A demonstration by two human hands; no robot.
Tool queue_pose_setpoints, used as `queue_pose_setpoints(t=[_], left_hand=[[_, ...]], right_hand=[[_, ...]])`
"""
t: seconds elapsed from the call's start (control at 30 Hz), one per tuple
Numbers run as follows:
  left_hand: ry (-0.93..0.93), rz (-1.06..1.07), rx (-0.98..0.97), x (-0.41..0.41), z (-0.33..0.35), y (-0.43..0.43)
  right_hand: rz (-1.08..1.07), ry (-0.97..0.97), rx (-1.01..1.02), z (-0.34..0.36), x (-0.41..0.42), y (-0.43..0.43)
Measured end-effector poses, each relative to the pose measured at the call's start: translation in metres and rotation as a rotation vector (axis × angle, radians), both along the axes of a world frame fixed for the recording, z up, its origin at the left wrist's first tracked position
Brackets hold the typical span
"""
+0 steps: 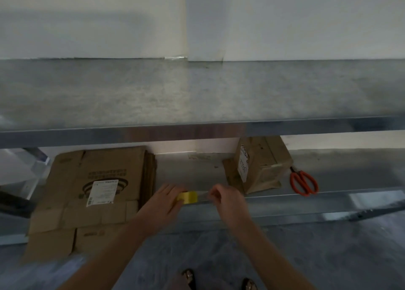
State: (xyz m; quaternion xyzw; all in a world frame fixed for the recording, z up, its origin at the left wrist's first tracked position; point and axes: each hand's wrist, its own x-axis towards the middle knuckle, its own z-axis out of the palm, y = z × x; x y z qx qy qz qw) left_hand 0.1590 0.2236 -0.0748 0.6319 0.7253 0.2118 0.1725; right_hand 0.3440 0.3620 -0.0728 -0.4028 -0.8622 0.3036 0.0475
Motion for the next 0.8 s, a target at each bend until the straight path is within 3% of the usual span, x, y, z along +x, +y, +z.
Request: queue_pose_setpoints(t=[0.37, 0.53, 0.73, 0.8], left_hand=[[-0.209, 0.212, 0.176, 0.092, 0.097, 0.036], [0.058, 0.365, 0.091, 0.125, 0.132, 0.067], [-0.399, 0.378, 0.076, 0.148, 0.140, 0.084], [-0.436, 0.360, 0.075, 0.151, 0.138, 0.087]], right_hand=[[0.020, 0.158, -0.206, 0.108, 0.103, 0.059], [0.083, 0.231, -0.175, 0.149, 0.140, 0.106], [0.039, 0.281, -0.233, 0.160, 0.171, 0.157], [0.048, 0.272, -0.272, 0.158, 0.175, 0.167]])
